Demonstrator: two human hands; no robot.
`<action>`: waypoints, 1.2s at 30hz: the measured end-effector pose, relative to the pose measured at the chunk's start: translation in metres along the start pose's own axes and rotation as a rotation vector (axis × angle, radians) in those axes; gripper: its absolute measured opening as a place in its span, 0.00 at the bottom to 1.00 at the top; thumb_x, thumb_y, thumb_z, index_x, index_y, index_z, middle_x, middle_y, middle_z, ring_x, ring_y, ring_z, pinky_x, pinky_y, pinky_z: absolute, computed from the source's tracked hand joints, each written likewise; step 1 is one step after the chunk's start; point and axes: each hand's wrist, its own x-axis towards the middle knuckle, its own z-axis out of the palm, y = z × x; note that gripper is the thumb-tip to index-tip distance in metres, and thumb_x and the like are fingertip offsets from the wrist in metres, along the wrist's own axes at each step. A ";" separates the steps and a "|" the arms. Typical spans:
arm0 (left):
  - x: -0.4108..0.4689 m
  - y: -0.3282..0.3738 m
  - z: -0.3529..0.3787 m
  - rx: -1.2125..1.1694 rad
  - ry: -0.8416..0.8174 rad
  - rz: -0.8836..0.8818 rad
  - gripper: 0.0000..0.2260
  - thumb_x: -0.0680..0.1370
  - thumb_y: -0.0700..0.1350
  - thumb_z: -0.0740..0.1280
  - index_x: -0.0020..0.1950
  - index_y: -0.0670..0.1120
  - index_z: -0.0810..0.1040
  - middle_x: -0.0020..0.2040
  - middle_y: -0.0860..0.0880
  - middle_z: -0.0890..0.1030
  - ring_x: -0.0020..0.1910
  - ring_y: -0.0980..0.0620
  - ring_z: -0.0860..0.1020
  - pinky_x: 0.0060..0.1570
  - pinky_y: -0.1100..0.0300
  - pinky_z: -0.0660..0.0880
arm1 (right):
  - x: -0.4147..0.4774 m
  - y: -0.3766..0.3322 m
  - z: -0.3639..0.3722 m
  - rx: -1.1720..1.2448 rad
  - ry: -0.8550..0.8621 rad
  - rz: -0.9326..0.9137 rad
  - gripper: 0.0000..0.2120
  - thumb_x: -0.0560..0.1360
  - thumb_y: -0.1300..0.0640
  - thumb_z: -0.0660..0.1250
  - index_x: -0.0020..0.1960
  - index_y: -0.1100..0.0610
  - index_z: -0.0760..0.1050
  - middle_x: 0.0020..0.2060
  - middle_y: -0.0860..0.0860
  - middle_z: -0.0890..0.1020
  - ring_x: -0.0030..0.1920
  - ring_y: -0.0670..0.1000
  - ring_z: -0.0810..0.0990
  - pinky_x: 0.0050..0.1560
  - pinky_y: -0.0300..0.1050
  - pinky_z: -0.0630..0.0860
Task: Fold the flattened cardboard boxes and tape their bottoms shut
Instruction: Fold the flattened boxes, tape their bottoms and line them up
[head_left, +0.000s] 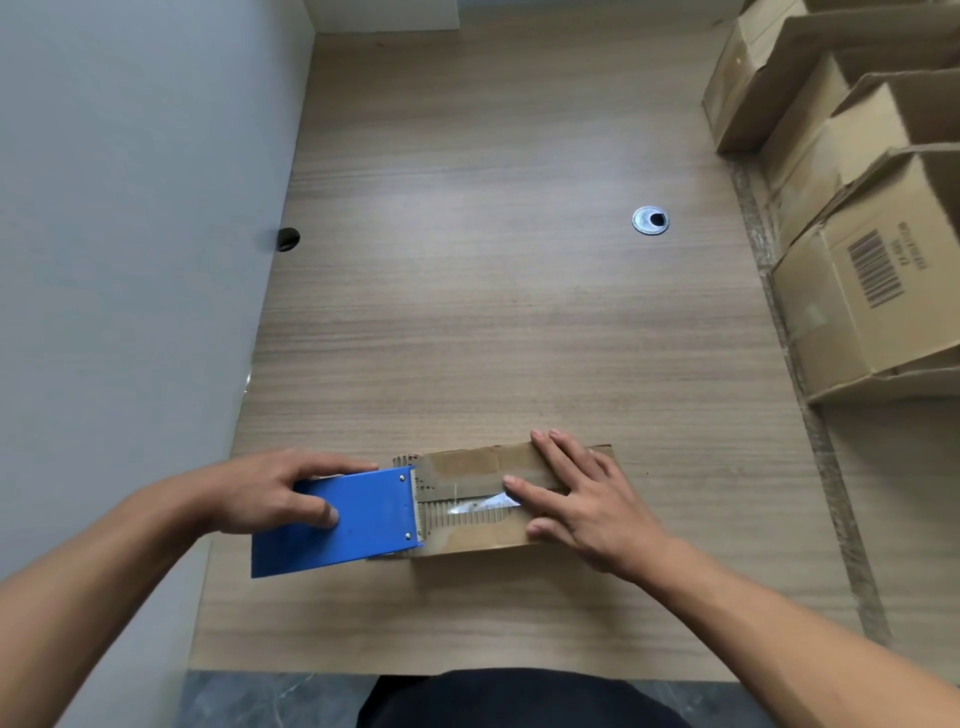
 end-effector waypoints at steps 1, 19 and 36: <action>-0.003 -0.003 -0.001 -0.012 -0.004 0.002 0.27 0.69 0.55 0.67 0.65 0.78 0.67 0.62 0.67 0.77 0.60 0.63 0.76 0.65 0.53 0.70 | 0.000 -0.001 -0.001 -0.012 -0.008 0.005 0.24 0.81 0.31 0.45 0.73 0.34 0.64 0.77 0.56 0.64 0.76 0.58 0.64 0.60 0.58 0.75; -0.016 -0.023 -0.017 -0.103 -0.038 -0.087 0.26 0.67 0.51 0.68 0.60 0.76 0.73 0.58 0.63 0.81 0.56 0.62 0.79 0.61 0.58 0.71 | 0.001 -0.004 -0.007 -0.114 -0.046 0.041 0.25 0.81 0.32 0.42 0.74 0.35 0.61 0.76 0.56 0.65 0.76 0.56 0.59 0.61 0.67 0.74; -0.004 -0.035 -0.002 -0.119 0.014 -0.142 0.24 0.65 0.50 0.67 0.56 0.73 0.77 0.54 0.62 0.83 0.53 0.62 0.80 0.56 0.62 0.73 | -0.001 -0.002 -0.004 -0.074 -0.090 0.050 0.28 0.81 0.31 0.42 0.79 0.36 0.49 0.78 0.56 0.61 0.77 0.58 0.56 0.64 0.66 0.69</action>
